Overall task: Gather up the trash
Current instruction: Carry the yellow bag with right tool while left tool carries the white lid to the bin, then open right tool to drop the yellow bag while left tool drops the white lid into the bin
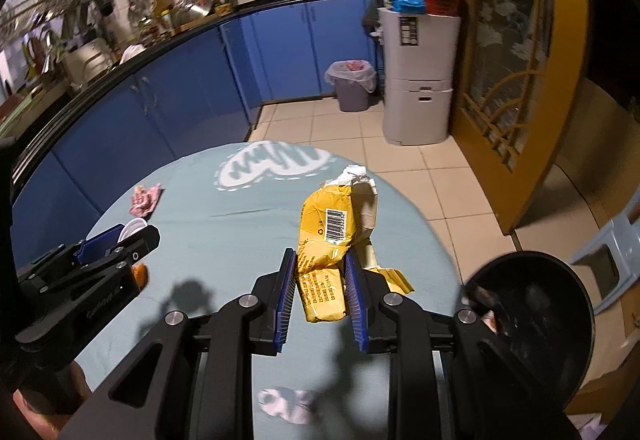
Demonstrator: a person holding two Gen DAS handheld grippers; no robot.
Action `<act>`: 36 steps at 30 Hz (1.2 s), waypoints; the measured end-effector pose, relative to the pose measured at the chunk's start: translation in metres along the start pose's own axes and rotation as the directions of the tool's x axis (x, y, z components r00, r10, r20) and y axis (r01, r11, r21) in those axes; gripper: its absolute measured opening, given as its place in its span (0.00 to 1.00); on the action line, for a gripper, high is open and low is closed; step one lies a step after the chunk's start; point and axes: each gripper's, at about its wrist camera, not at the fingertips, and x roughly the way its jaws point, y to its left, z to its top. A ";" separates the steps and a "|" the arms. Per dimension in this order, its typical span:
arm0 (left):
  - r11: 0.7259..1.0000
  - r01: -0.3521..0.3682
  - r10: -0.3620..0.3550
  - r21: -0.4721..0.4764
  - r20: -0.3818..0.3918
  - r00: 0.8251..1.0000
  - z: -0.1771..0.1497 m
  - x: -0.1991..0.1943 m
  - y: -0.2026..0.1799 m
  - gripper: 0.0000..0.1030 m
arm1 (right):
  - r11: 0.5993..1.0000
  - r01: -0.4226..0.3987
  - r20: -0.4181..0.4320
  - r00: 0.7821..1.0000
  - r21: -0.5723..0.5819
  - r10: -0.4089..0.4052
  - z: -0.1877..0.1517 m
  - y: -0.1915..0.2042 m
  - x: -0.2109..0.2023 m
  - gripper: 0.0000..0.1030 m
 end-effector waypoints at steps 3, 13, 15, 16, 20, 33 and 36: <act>1.000 0.012 -0.012 0.028 0.001 1.000 -0.001 -0.001 -0.019 0.40 | 0.999 0.013 0.006 1.000 0.033 -0.013 -0.003 -0.019 -0.006 0.24; 0.989 0.067 -0.066 0.134 -0.012 0.998 -0.004 -0.001 -0.093 0.40 | 0.989 0.053 0.018 0.998 0.138 -0.056 -0.018 -0.082 -0.020 0.24; 0.985 0.078 -0.076 0.153 -0.016 0.997 -0.006 -0.002 -0.106 0.40 | 0.985 0.064 0.020 0.998 0.161 -0.068 -0.022 -0.096 -0.024 0.24; 0.982 0.086 -0.084 0.167 -0.018 0.996 -0.007 -0.002 -0.115 0.40 | 0.983 0.069 0.020 0.997 0.171 -0.074 -0.023 -0.102 -0.025 0.24; 0.970 0.116 -0.112 0.212 -0.029 0.993 -0.009 -0.001 -0.150 0.40 | 0.970 0.104 0.022 0.993 0.218 -0.112 -0.030 -0.134 -0.032 0.24; 0.908 0.222 -0.207 0.355 -0.081 0.975 -0.013 0.001 -0.277 0.43 | 0.918 0.185 -0.004 0.981 0.351 -0.196 -0.059 -0.225 -0.047 0.24; 0.901 0.223 -0.205 0.372 -0.087 0.975 -0.012 0.006 -0.299 0.63 | 0.911 0.189 -0.011 0.980 0.366 -0.199 -0.063 -0.236 -0.044 0.24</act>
